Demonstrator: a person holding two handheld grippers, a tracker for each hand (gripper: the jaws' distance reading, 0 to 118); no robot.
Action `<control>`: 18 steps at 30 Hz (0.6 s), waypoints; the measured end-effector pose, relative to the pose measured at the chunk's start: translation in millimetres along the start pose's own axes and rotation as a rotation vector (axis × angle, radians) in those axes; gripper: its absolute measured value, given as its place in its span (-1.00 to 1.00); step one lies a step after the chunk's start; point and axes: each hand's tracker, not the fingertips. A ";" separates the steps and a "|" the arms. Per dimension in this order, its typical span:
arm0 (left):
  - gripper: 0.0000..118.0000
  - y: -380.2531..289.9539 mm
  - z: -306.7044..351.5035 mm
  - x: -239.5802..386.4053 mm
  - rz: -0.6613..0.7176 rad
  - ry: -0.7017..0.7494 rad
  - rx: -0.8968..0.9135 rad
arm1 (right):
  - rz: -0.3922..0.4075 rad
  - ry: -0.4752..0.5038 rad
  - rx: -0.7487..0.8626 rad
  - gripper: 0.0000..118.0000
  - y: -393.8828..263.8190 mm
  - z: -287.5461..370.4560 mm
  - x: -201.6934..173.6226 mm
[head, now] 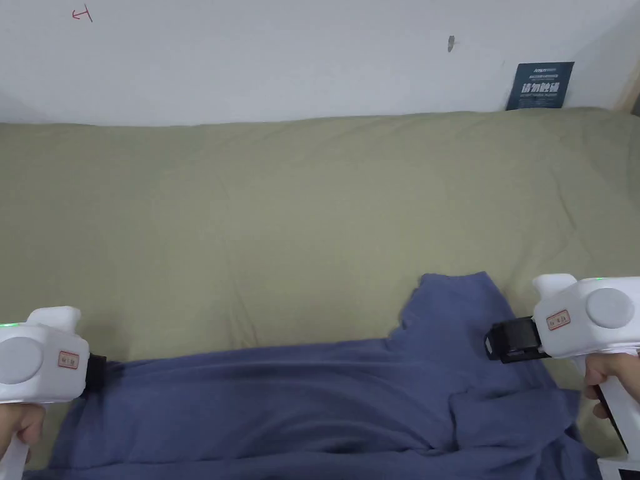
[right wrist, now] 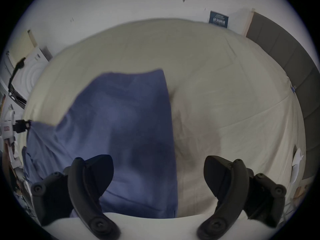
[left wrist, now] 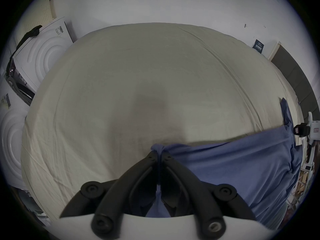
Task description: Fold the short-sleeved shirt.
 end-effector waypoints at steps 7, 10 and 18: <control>-0.98 2.5 4.3 -3.8 -0.002 -0.009 0.003 | 0.069 0.043 0.076 -0.97 -0.9 25.3 -5.2; -0.98 -0.8 14.7 -6.8 0.006 -0.017 0.018 | 0.047 0.084 0.091 -0.97 -4.7 46.9 -8.4; -0.98 -29.7 82.8 -19.9 -0.011 -0.060 0.120 | 0.047 0.128 0.218 -0.97 -40.8 114.1 -3.8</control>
